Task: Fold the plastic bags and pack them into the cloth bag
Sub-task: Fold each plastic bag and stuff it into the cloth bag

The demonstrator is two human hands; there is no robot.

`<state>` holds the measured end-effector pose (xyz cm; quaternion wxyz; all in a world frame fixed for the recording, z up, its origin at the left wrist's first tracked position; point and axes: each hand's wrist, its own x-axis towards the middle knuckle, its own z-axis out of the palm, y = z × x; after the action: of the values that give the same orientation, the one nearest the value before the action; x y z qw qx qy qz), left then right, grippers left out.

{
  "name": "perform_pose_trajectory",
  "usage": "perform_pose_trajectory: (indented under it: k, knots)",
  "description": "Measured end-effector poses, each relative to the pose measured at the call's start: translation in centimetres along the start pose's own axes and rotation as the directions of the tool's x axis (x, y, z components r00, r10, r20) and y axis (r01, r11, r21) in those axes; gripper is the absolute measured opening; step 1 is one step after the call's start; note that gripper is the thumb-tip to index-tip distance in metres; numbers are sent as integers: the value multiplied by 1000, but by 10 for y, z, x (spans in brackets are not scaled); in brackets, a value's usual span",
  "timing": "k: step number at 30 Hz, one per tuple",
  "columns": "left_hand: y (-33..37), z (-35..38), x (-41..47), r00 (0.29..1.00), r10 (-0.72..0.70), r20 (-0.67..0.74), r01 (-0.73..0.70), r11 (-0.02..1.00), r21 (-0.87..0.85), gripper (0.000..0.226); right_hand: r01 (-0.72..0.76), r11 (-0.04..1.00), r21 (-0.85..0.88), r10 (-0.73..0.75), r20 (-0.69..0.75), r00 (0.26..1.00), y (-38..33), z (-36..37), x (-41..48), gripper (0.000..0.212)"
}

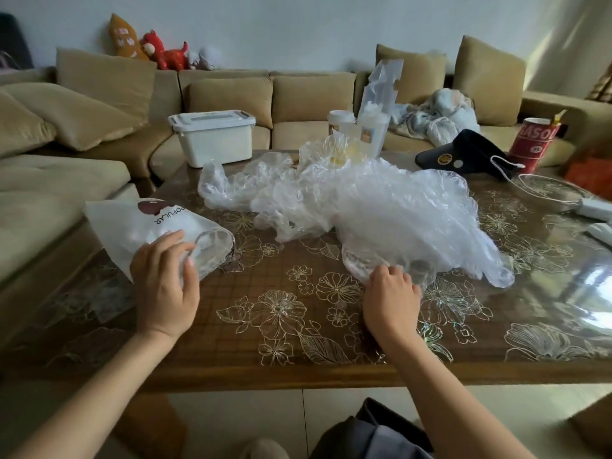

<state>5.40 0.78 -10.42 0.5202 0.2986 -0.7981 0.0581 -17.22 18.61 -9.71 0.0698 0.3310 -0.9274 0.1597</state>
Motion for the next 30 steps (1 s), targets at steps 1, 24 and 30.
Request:
perform_pose_trajectory:
  k: [1,24,30]
  knots:
    - [11,-2,-4,1000,29,-7,-30,999,-42,24,15,999,49,-14,-13,1000,1,-3,2,25]
    - [104,-36,13,556,-615,559,831,408,-377,16,-255,406,877,-174,348,921,-23,-41,-16,24]
    - [87,-27,7,666,-569,482,740,586,-331,12,-127,568,813,-116,232,966,-19,-33,-13,33]
